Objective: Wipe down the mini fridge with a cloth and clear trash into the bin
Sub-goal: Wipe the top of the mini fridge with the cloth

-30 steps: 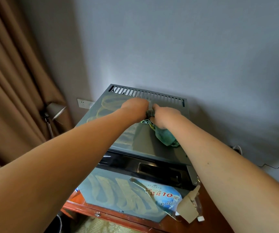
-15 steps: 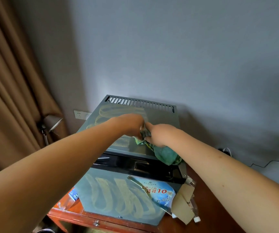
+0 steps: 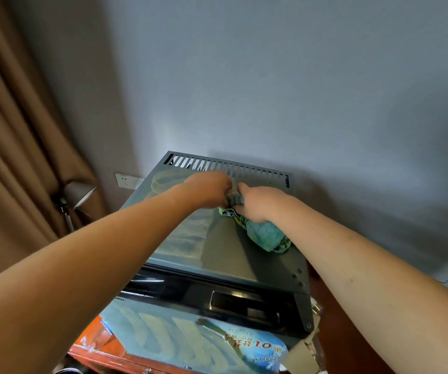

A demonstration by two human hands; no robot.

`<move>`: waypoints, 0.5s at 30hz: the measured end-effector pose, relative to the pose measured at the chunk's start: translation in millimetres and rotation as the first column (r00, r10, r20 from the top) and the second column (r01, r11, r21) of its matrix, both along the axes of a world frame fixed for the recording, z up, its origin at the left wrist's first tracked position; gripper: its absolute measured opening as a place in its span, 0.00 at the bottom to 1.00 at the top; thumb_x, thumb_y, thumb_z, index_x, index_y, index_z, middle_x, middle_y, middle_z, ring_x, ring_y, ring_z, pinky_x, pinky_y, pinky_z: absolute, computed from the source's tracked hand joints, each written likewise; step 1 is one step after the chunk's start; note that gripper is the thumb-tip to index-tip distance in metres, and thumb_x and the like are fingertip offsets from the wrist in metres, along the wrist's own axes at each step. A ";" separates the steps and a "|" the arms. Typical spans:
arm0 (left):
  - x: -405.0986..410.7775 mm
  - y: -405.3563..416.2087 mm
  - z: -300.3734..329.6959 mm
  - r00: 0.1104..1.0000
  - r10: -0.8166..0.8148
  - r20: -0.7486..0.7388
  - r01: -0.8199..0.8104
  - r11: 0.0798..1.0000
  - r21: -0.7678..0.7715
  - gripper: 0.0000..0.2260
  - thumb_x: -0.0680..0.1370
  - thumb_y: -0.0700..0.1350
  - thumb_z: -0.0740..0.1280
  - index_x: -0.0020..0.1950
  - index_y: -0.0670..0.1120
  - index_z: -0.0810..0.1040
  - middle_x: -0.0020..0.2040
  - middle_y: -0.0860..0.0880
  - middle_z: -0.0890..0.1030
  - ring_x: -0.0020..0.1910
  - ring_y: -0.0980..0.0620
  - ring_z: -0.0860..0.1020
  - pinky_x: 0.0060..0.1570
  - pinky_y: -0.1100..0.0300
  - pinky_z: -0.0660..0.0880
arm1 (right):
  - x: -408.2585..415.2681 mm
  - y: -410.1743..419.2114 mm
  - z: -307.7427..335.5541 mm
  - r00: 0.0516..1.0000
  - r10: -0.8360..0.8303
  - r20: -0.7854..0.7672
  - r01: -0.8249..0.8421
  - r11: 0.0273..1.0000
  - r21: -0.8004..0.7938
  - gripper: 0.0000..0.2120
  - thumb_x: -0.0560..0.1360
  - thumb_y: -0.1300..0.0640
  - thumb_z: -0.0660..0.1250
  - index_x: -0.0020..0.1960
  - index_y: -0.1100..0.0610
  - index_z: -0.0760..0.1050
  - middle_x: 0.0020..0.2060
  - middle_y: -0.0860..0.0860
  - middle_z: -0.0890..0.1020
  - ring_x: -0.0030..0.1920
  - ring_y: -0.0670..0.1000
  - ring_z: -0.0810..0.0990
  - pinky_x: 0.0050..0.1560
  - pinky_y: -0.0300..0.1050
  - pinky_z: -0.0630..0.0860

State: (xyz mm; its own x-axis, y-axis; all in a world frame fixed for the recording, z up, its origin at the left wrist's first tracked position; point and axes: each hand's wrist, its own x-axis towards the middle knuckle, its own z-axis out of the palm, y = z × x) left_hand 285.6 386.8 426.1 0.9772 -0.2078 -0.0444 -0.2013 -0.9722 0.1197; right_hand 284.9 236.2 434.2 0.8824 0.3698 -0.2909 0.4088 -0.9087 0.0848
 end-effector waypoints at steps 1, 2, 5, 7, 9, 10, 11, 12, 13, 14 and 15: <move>8.9 0.8 -1.1 1.000 0.017 0.004 -0.017 1.000 -0.006 0.08 0.73 0.47 0.72 0.50 0.46 0.80 0.46 0.49 0.83 0.45 0.48 0.82 0.46 0.51 0.81 | 10.8 2.4 -0.7 1.000 -0.005 -0.009 0.005 1.000 -0.003 0.32 0.85 0.46 0.57 0.82 0.54 0.47 0.54 0.59 0.81 0.39 0.56 0.79 0.36 0.47 0.71; 17.5 1.7 -1.8 1.000 0.028 0.007 -0.028 1.000 -0.010 0.08 0.73 0.47 0.72 0.50 0.46 0.80 0.47 0.49 0.83 0.45 0.48 0.81 0.46 0.51 0.81 | 21.1 5.1 -1.7 1.000 -0.008 -0.018 0.007 1.000 -0.006 0.33 0.85 0.47 0.57 0.83 0.53 0.45 0.55 0.60 0.81 0.40 0.56 0.79 0.36 0.48 0.72; 37.3 5.6 -3.0 0.999 0.049 0.004 -0.049 0.999 -0.021 0.09 0.72 0.46 0.73 0.51 0.47 0.81 0.47 0.49 0.82 0.46 0.48 0.81 0.45 0.54 0.79 | 45.7 11.5 -4.6 1.000 -0.005 -0.029 0.005 1.000 -0.005 0.35 0.85 0.50 0.58 0.83 0.53 0.42 0.60 0.61 0.80 0.42 0.57 0.79 0.38 0.49 0.74; 43.2 7.5 -3.1 0.998 0.056 0.011 -0.055 0.998 -0.027 0.11 0.72 0.46 0.73 0.53 0.47 0.80 0.48 0.49 0.82 0.48 0.48 0.80 0.46 0.54 0.78 | 55.1 14.6 -6.4 0.999 -0.012 -0.034 0.012 1.000 -0.008 0.36 0.85 0.51 0.58 0.83 0.53 0.40 0.59 0.61 0.80 0.41 0.57 0.79 0.36 0.48 0.73; 43.1 7.6 -2.8 0.998 0.055 0.025 -0.055 0.998 -0.025 0.12 0.72 0.47 0.73 0.54 0.47 0.80 0.49 0.49 0.82 0.48 0.48 0.79 0.48 0.53 0.79 | 56.6 16.5 -8.9 0.999 -0.038 -0.030 0.037 0.999 -0.014 0.37 0.84 0.54 0.60 0.83 0.51 0.39 0.49 0.59 0.79 0.42 0.58 0.79 0.37 0.48 0.75; 40.6 6.9 -2.6 0.998 0.056 0.031 -0.056 0.998 -0.023 0.12 0.72 0.47 0.73 0.54 0.46 0.79 0.49 0.48 0.82 0.47 0.47 0.79 0.47 0.53 0.79 | 54.1 17.1 -10.2 0.999 -0.051 -0.017 0.050 0.999 -0.009 0.37 0.84 0.56 0.60 0.83 0.51 0.39 0.45 0.58 0.78 0.43 0.58 0.80 0.40 0.49 0.76; 37.0 5.9 -2.1 0.998 0.057 0.035 -0.057 0.998 -0.020 0.12 0.72 0.46 0.73 0.53 0.45 0.79 0.48 0.48 0.82 0.47 0.47 0.79 0.46 0.54 0.78 | 49.9 17.3 -11.5 0.998 -0.061 0.001 0.061 0.998 0.003 0.38 0.83 0.57 0.61 0.83 0.50 0.40 0.43 0.57 0.77 0.44 0.59 0.80 0.42 0.50 0.77; 33.2 4.8 -1.8 0.998 0.058 0.036 -0.058 0.998 -0.017 0.11 0.73 0.47 0.72 0.53 0.45 0.79 0.48 0.48 0.82 0.46 0.47 0.79 0.44 0.54 0.78 | 45.2 17.3 -13.0 0.997 -0.071 0.020 0.071 0.997 0.017 0.38 0.83 0.57 0.62 0.83 0.50 0.41 0.45 0.57 0.77 0.46 0.59 0.80 0.44 0.52 0.77; 28.9 3.5 -1.6 0.998 0.060 0.035 -0.059 0.998 -0.013 0.10 0.73 0.47 0.72 0.52 0.45 0.79 0.47 0.48 0.82 0.46 0.47 0.80 0.43 0.55 0.78 | 39.8 17.1 -14.0 0.996 -0.079 0.033 0.078 0.997 0.024 0.38 0.82 0.56 0.62 0.83 0.49 0.41 0.50 0.57 0.79 0.49 0.60 0.80 0.45 0.52 0.76; 23.8 2.1 -1.7 0.998 0.060 0.033 -0.060 0.998 -0.006 0.10 0.73 0.47 0.72 0.51 0.45 0.79 0.46 0.48 0.81 0.45 0.47 0.80 0.42 0.55 0.78 | 33.8 16.6 -14.5 0.996 -0.085 0.034 0.085 0.996 0.019 0.39 0.82 0.56 0.62 0.83 0.49 0.40 0.56 0.59 0.79 0.51 0.60 0.80 0.45 0.52 0.75; 17.8 0.8 -2.1 0.998 0.060 0.031 -0.060 0.998 0.004 0.09 0.73 0.48 0.72 0.50 0.45 0.79 0.45 0.48 0.81 0.44 0.48 0.80 0.42 0.55 0.78 | 27.7 15.8 -14.6 0.996 -0.091 0.021 0.090 0.996 0.006 0.40 0.82 0.56 0.62 0.83 0.48 0.39 0.60 0.59 0.79 0.52 0.61 0.80 0.45 0.52 0.75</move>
State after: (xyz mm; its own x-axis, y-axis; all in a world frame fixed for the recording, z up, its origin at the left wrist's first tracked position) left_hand 303.5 387.6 424.0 0.9887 -0.1489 -0.0153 -0.1464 -0.9832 0.1091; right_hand 312.6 252.0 419.6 0.9183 0.2894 -0.2700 0.3229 -0.9423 0.0882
